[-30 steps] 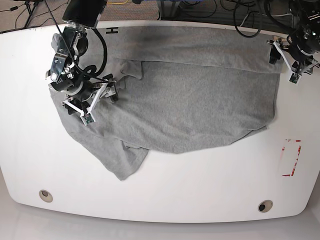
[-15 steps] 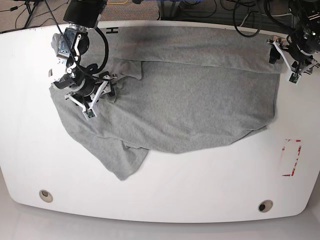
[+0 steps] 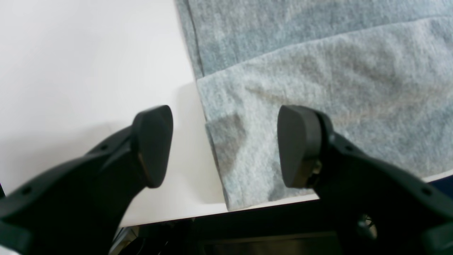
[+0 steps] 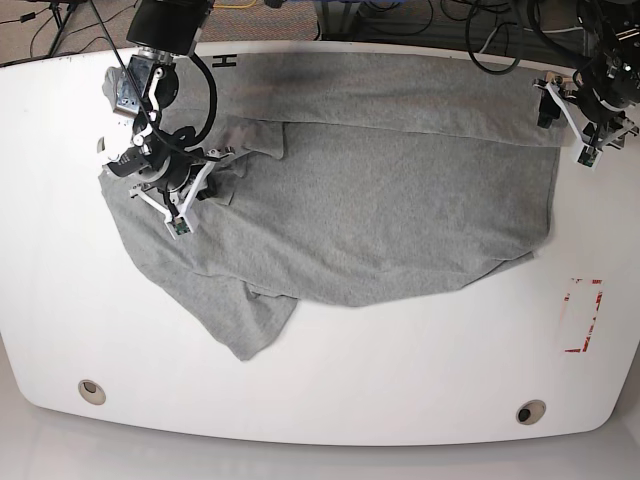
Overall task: Layout the t-shirt on the table in an organized manner, then fold the t-shirt properly
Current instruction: 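Release with the right gripper and move it onto the shirt body, then pinch the shirt fabric with the right gripper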
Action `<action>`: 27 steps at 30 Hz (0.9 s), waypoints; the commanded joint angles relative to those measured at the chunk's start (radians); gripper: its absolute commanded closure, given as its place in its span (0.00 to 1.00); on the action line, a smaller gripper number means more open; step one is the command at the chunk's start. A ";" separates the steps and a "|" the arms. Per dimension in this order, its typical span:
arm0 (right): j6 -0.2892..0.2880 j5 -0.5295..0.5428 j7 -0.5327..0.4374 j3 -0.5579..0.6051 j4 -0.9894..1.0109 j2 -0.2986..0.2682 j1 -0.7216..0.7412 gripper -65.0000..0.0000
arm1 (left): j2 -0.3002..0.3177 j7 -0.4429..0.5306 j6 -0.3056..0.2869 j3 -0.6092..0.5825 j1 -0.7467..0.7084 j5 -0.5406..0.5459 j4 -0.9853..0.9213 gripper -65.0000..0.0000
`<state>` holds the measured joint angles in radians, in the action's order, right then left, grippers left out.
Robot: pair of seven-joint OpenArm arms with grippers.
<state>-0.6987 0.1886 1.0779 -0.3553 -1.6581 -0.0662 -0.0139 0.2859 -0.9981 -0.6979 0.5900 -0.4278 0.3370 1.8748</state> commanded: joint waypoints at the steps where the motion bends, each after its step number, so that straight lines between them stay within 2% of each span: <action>1: 0.001 0.019 -0.018 -0.001 -0.047 -0.005 0.013 0.96 | 0.013 0.018 0.000 0.005 0.011 0.003 0.012 0.32; 11: 0.001 0.019 -0.018 -0.001 -0.150 0.022 0.007 0.96 | 0.013 0.018 0.000 -0.020 0.011 0.001 0.012 0.32; 19: 0.001 0.019 -0.018 -0.001 -0.141 0.026 0.022 0.94 | 0.013 0.018 0.000 -0.026 0.011 0.001 0.012 0.32; 20: 0.001 0.019 -0.018 -0.001 -0.135 0.026 0.022 0.92 | 0.013 0.018 0.000 -0.026 0.011 0.001 0.012 0.32; 23: 0.001 0.019 -0.018 -0.004 -0.119 0.026 0.036 0.77 | 0.013 0.018 0.000 -0.026 0.011 0.001 0.012 0.32; 27: 0.001 0.016 -0.018 -0.009 -0.124 0.024 0.038 0.49 | 0.013 0.018 0.000 -0.026 0.011 0.001 0.012 0.32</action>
<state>-0.6991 0.1905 1.0779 -0.3611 -1.7596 -0.0338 0.0055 0.2863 -0.9951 -0.6975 0.5564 -0.4179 0.3332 1.8729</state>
